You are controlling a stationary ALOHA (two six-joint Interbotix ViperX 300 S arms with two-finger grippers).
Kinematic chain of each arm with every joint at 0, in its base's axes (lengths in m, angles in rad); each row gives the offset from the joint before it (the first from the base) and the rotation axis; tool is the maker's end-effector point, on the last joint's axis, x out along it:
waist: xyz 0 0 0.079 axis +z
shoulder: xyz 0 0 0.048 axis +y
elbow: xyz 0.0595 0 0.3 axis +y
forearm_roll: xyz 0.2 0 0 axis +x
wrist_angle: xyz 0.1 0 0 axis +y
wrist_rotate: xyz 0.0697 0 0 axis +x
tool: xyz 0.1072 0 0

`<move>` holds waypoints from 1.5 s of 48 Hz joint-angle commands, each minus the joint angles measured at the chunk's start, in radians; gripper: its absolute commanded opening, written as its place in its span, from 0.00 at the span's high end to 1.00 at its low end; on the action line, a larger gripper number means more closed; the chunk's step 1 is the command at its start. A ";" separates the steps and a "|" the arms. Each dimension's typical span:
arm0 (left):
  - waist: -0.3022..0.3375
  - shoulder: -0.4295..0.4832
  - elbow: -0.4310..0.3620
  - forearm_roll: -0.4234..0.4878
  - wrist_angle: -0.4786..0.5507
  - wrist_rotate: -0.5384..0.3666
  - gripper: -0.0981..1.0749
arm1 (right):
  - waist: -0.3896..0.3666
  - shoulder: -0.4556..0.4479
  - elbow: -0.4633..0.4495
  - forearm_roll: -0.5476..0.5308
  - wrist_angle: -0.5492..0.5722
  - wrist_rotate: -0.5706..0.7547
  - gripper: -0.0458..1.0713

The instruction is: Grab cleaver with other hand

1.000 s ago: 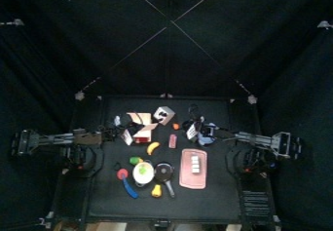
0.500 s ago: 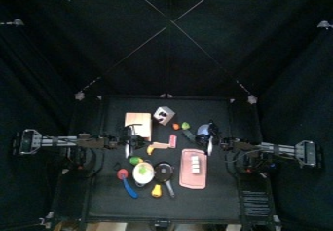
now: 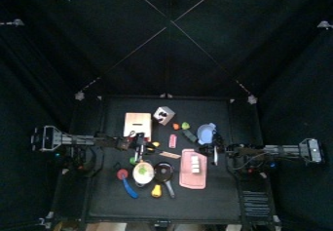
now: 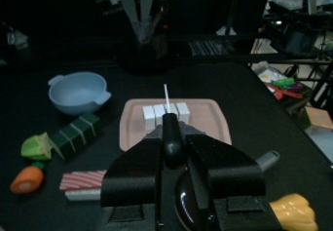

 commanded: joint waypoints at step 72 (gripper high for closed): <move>-0.103 0.153 0.035 -0.506 -0.344 0.529 0.48 | -0.109 -0.109 0.161 0.149 -0.018 -0.029 0.49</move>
